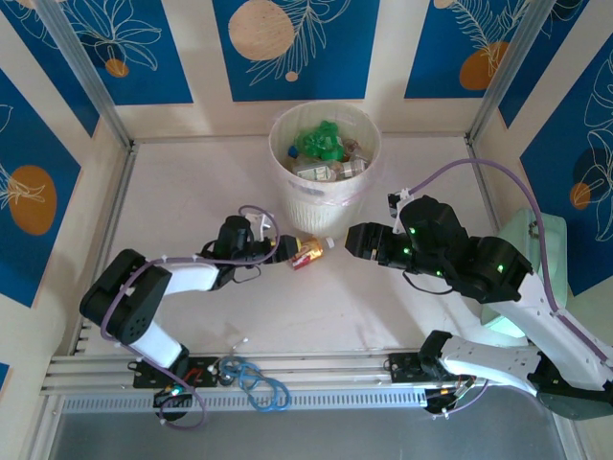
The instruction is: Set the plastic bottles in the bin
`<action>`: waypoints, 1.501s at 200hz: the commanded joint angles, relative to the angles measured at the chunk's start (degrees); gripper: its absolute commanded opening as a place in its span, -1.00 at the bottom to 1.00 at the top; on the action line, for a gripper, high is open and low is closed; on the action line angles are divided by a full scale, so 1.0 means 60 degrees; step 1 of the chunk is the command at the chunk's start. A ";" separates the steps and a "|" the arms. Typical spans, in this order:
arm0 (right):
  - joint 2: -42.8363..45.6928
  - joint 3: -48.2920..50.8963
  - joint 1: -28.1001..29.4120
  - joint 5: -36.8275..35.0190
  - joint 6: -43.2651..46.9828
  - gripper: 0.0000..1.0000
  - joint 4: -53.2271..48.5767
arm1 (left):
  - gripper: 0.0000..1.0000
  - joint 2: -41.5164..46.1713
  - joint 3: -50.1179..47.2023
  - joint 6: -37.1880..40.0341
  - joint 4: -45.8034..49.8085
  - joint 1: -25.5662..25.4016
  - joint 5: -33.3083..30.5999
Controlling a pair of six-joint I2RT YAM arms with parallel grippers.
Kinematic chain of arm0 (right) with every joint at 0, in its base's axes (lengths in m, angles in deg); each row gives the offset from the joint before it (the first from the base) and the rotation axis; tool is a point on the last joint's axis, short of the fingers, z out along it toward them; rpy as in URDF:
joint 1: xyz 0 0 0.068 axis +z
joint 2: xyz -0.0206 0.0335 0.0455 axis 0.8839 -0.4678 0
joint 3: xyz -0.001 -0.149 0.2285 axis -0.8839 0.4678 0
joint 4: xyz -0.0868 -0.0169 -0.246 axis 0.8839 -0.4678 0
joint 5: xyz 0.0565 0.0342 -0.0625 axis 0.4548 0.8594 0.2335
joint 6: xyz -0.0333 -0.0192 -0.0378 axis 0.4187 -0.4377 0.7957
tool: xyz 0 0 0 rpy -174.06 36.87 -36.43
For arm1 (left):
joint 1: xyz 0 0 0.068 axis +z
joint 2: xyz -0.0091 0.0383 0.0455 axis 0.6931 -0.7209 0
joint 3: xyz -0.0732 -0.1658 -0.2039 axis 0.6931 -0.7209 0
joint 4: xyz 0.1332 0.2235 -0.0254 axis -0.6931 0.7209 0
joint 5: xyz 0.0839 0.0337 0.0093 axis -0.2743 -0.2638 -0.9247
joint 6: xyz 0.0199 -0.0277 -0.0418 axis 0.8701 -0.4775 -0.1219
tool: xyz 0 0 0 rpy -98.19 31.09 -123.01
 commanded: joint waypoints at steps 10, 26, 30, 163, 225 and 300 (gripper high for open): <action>0.0163 -0.0008 0.0061 -0.0235 -0.0063 0.33 -0.0072 | 0.53 0.0386 -0.0248 0.0148 -0.0158 -0.0512 0.0390; 0.0228 -0.0008 0.0066 -0.0280 -0.0074 0.33 -0.0088 | 0.54 0.0388 -0.0270 0.0070 -0.0224 -0.0758 0.0426; 0.0243 -0.0006 0.0059 -0.0306 -0.0066 0.33 -0.0088 | 0.54 0.0375 -0.0270 0.0053 -0.0237 -0.0799 0.0438; 0.0441 0.0139 -0.0206 -0.0171 -0.0068 0.33 -0.0227 | 0.94 0.0804 0.1271 0.3557 0.4128 -0.2829 -0.4248; 0.0555 -0.0050 -0.0590 0.0064 0.0012 0.34 -0.0498 | 0.94 -0.0340 0.1898 0.3959 0.3548 -0.2901 -0.4062; 0.0569 -0.0262 -0.1321 0.0666 0.0161 0.31 -0.0494 | 0.57 -0.1325 0.2286 0.3991 0.3613 -0.3008 -0.3988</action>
